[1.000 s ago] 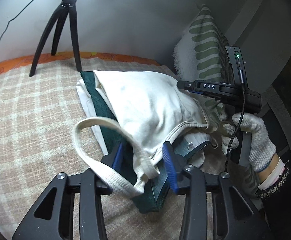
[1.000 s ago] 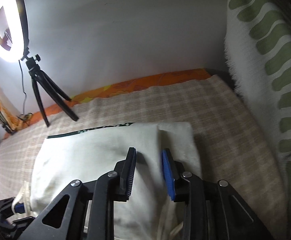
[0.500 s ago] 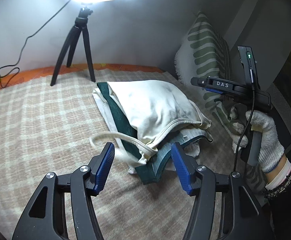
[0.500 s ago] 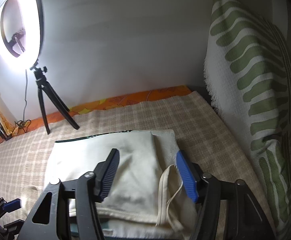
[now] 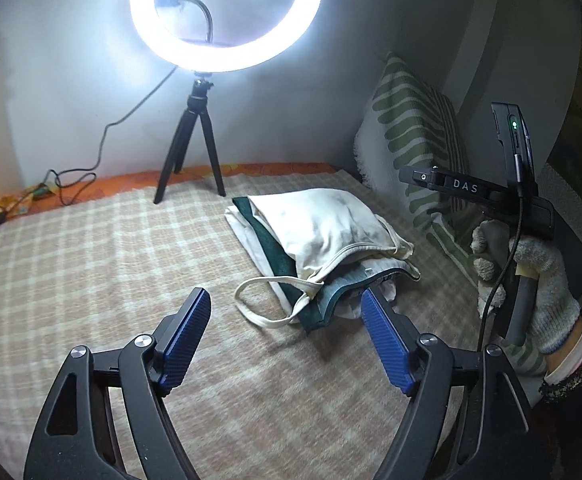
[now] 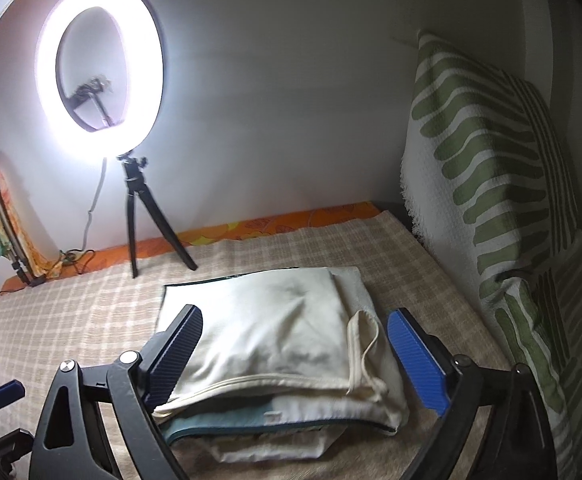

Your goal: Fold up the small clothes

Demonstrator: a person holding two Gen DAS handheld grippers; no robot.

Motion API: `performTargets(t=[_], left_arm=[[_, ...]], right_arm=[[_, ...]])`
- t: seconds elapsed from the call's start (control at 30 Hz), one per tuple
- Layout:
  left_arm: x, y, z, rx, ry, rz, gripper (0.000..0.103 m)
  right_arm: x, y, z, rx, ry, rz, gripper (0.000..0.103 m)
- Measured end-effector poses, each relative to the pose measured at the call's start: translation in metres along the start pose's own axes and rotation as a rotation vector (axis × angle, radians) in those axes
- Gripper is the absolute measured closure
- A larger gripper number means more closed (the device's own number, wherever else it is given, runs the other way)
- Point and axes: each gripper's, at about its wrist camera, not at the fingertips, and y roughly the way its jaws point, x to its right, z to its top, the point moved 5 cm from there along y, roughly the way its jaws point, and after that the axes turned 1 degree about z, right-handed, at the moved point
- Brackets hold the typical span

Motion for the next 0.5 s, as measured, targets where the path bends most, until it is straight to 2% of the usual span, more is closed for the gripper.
performTargets(t=[0.2, 0.5], left_arm=[[-0.004, -0.039, -0.007, 0.045, 0.027, 0.025, 0.022], [-0.009, -0.086, -0.025, 0.089, 0.065, 0.057, 0.022]], right_arm=[[-0.025, -0.033, -0.011, 0.041, 0.023, 0.029, 0.001], [-0.066, -0.061, -0.044, 0.036, 0.006, 0.062, 0.0]])
